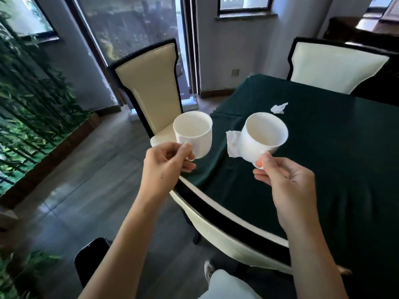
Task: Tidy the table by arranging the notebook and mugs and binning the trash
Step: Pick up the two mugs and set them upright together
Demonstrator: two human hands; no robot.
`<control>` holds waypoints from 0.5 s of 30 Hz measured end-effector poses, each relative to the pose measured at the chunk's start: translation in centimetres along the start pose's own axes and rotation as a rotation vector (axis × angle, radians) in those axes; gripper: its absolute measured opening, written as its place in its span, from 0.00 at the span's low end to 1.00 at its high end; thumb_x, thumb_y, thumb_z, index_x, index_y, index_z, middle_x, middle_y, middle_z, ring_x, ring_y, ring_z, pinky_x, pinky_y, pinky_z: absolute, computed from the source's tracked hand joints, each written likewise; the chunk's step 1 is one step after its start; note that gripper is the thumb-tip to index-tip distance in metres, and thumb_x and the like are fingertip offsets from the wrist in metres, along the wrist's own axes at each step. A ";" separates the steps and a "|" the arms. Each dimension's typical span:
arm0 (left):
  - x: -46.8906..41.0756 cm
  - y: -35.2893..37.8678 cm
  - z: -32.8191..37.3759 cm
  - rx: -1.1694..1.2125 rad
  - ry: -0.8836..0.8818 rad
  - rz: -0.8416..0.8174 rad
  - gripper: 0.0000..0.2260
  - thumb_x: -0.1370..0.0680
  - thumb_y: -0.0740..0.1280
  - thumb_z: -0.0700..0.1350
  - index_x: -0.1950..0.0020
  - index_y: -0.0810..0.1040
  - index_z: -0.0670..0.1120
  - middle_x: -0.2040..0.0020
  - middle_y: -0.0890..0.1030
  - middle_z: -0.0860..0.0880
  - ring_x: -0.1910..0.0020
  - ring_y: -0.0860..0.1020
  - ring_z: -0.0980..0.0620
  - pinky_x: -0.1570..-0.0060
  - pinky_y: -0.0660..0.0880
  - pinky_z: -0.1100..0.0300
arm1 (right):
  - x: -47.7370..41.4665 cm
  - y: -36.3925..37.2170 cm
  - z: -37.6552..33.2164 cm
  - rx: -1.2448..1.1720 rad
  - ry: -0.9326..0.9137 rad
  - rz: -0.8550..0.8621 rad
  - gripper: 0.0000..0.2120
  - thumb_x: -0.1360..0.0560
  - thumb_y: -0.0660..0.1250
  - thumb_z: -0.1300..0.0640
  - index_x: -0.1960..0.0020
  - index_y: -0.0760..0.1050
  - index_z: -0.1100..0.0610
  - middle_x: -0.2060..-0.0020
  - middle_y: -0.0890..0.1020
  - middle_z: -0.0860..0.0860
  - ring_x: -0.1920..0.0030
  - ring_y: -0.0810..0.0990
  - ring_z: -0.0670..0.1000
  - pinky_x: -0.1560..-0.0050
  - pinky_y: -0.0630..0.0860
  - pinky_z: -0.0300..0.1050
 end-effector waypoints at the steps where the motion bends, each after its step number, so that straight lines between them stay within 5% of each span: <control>1: -1.1 0.1 -0.1 0.001 -0.009 -0.011 0.12 0.17 0.70 0.42 0.58 0.86 0.41 0.63 0.87 0.47 0.67 0.86 0.50 0.63 0.83 0.60 | -0.9 0.6 0.3 0.005 0.011 -0.001 0.11 0.18 0.71 0.54 0.56 0.87 0.57 0.61 0.89 0.51 0.59 0.89 0.49 0.50 0.85 0.47; 8: -9.3 0.4 -2.6 -0.053 -0.089 -0.099 0.13 0.17 0.70 0.44 0.60 0.86 0.41 0.64 0.87 0.49 0.65 0.87 0.51 0.64 0.82 0.63 | -7.7 5.3 4.7 -0.005 0.175 0.010 0.11 0.20 0.72 0.55 0.56 0.87 0.60 0.63 0.89 0.49 0.60 0.89 0.49 0.47 0.85 0.51; 15: -17.2 1.1 -9.5 -0.085 -0.283 -0.291 0.13 0.18 0.71 0.42 0.61 0.85 0.40 0.65 0.87 0.47 0.66 0.87 0.51 0.65 0.82 0.63 | -11.4 9.8 11.7 -0.011 0.386 0.022 0.13 0.21 0.73 0.55 0.61 0.86 0.61 0.66 0.88 0.50 0.63 0.87 0.47 0.54 0.85 0.42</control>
Point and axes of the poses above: each hand's wrist, its own x-axis away from the middle knuckle, its own y-axis out of the palm, z = x × y, the point moved 6 cm from there along -x, towards the middle knuckle
